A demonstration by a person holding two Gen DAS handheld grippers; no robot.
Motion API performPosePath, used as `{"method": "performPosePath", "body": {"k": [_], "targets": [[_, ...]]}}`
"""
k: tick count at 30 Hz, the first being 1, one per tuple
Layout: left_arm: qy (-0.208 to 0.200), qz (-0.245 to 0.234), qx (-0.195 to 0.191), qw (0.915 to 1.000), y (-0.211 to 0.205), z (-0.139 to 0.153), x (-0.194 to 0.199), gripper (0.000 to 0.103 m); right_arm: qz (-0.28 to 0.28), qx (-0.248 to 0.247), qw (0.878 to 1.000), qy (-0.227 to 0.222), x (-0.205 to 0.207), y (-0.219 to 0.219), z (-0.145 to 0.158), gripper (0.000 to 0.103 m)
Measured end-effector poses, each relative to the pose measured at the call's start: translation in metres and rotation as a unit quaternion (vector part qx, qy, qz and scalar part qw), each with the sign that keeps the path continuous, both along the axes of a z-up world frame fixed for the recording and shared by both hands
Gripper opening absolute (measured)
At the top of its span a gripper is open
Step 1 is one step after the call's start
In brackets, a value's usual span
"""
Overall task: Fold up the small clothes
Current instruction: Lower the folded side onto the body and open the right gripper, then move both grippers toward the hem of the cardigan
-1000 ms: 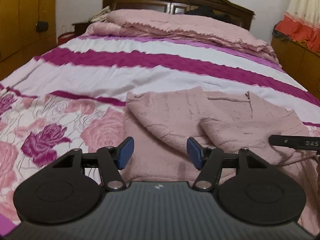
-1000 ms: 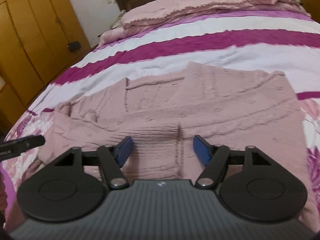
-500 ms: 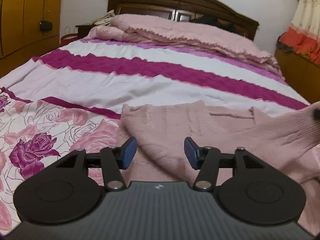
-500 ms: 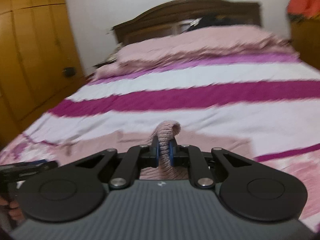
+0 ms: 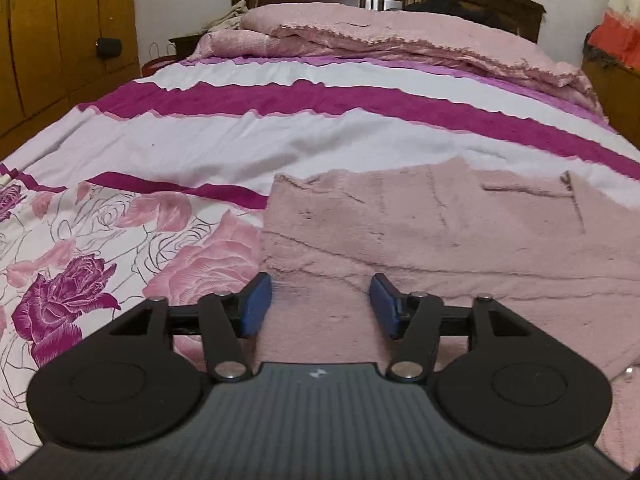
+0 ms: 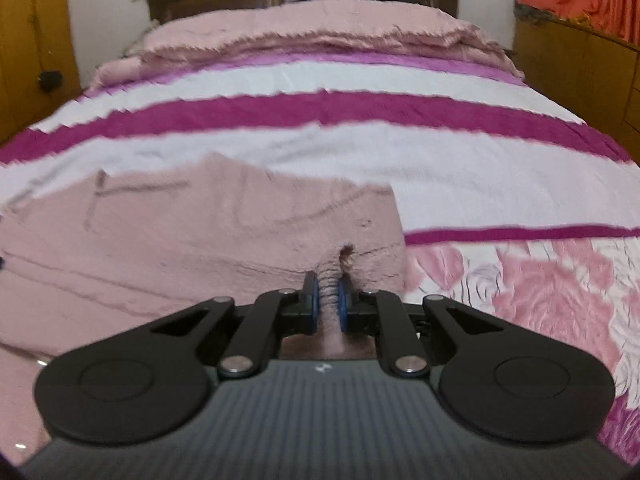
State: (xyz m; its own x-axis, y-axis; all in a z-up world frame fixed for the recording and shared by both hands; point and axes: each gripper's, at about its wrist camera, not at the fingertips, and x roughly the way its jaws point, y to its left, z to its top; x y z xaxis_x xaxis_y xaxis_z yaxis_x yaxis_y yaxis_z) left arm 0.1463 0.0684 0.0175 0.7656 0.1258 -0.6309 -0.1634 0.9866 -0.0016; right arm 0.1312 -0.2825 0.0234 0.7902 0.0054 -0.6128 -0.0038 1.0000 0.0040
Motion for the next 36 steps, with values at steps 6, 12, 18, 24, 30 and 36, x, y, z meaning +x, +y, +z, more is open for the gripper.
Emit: {"method": "performPosePath", "body": {"k": [6, 12, 18, 24, 30, 36], "targets": [[0.008, 0.009, -0.008, 0.9999, 0.006, -0.001, 0.001, 0.072, -0.014, 0.021, 1.0, -0.004, -0.004, -0.002, 0.003, 0.022], [0.017, 0.0, -0.012, 0.9998, 0.002, 0.024, -0.023, 0.072, 0.003, 0.092, 0.996, -0.013, -0.033, -0.009, 0.033, 0.057], [0.02, -0.034, 0.021, 0.999, -0.013, 0.052, -0.071, 0.074, 0.039, 0.105, 0.993, -0.024, -0.083, -0.002, 0.061, 0.057], [0.02, -0.058, 0.023, 0.9979, -0.024, 0.072, -0.126, 0.081, 0.073, 0.1, 0.992, -0.029, -0.136, 0.01, 0.079, 0.058], [0.028, -0.097, 0.022, 0.9946, -0.034, 0.078, -0.179, 0.089, 0.118, 0.074, 0.99, -0.018, -0.186, 0.025, 0.078, 0.059], [0.041, -0.141, 0.041, 0.9883, -0.049, 0.072, -0.225, 0.091, 0.163, 0.031, 0.986, 0.005, -0.225, 0.042, 0.065, 0.061]]}}
